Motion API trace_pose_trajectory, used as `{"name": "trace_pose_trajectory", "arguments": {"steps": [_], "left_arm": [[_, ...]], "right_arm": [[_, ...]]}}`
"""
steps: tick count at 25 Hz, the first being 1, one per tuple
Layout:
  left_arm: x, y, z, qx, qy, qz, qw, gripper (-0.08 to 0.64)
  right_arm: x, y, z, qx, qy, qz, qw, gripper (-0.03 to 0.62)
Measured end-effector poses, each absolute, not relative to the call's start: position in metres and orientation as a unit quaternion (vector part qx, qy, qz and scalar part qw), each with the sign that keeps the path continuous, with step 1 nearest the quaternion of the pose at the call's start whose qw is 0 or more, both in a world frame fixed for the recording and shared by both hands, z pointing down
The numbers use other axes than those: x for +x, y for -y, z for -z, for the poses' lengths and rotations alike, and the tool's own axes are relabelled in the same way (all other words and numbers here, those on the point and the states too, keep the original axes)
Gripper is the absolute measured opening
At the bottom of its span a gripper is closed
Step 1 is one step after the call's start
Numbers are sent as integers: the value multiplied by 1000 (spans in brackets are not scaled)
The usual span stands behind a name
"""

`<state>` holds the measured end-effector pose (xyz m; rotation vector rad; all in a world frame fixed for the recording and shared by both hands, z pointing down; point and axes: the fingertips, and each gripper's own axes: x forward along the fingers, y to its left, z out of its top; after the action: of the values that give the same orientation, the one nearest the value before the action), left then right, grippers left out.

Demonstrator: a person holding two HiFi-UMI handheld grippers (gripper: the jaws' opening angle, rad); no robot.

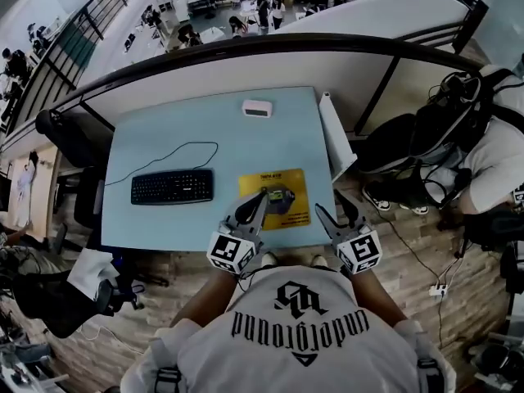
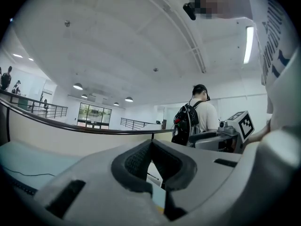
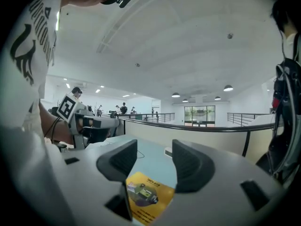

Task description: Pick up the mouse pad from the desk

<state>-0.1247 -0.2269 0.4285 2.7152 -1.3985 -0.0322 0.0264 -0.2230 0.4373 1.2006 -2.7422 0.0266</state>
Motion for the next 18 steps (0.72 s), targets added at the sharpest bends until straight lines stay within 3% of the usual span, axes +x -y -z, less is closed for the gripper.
{"name": "trace_pose_trajectory", "arguments": {"steps": [18], "left_arm": [[-190, 234, -492, 891, 439, -24, 112, 8]], "right_arm": [[-15, 227, -518, 429, 885, -91, 157, 263]]}}
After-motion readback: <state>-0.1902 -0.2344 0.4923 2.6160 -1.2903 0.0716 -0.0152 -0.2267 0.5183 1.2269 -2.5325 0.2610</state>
